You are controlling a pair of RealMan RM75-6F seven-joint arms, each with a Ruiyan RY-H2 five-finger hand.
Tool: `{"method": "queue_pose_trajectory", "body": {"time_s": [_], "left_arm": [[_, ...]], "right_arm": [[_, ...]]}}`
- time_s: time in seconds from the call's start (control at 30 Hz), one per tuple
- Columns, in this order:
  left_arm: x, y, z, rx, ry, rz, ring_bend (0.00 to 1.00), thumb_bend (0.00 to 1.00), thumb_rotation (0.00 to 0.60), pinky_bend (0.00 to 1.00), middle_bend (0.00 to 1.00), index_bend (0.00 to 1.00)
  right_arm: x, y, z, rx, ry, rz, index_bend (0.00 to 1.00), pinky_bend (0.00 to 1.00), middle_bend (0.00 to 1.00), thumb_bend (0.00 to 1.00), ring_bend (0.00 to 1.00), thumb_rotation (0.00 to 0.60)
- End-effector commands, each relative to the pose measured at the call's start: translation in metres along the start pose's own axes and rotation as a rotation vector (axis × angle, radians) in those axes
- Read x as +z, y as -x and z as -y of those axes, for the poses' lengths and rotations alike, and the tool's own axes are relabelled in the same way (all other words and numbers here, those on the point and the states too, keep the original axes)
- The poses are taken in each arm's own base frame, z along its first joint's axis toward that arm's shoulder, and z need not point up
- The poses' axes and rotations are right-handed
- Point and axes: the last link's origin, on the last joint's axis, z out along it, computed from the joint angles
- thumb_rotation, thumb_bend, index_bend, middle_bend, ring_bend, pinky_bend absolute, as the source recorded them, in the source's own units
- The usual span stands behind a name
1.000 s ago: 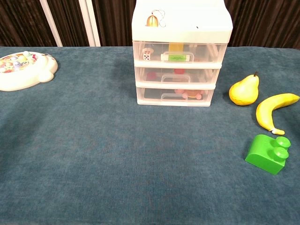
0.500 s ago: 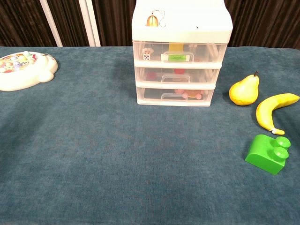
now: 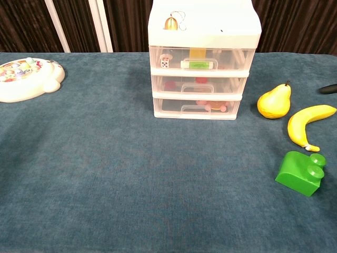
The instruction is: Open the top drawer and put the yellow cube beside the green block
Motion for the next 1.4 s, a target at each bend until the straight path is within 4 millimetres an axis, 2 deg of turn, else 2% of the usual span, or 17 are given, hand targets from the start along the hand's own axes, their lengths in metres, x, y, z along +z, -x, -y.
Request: {"method": "queue_pose_trajectory", "body": {"time_s": [0.03,0.17,0.27,0.63,0.97,1.27,1.4], "left_arm": [[0.0,0.0,0.0,-0.001,-0.001,0.0,0.0,0.31,0.6,0.0,0.0,0.01],[0.0,0.0,0.001,-0.001,-0.003,0.002,0.0,0.31,0.6,0.0,0.0,0.01],[0.0,0.0,0.001,-0.001,-0.006,0.003,0.0,0.31,0.6,0.0,0.0,0.01],[0.001,0.0,0.003,-0.007,-0.013,0.006,0.0,0.31,0.6,0.0,0.0,0.01],[0.002,-0.001,0.004,-0.009,-0.019,0.008,0.0,0.31,0.6,0.0,0.0,0.01],[0.002,-0.001,0.004,-0.011,-0.018,0.011,0.0,0.32,0.6,0.0,0.0,0.01],[0.002,-0.001,0.004,-0.011,-0.019,0.012,0.0,0.32,0.6,0.0,0.0,0.01]], "right_arm": [[0.026,0.018,0.017,0.12,-0.018,0.095,0.13,1.0,0.8,0.27,0.99,0.6],[0.046,0.025,0.025,0.161,-0.02,0.103,0.1,1.0,0.85,0.37,1.0,0.6],[0.059,0.03,0.032,0.178,-0.026,0.107,0.08,1.0,0.88,0.41,1.0,0.6],[0.096,0.067,0.051,0.306,0.01,0.136,0.0,1.0,0.93,0.43,1.0,0.6],[0.116,0.087,0.068,0.354,-0.005,0.09,0.0,1.0,0.94,0.44,1.0,0.6],[0.128,0.094,0.082,0.384,-0.046,0.066,0.0,1.0,0.94,0.45,1.0,0.6],[0.133,0.095,0.086,0.373,-0.057,0.052,0.0,1.0,0.95,0.49,1.0,0.6]]}}
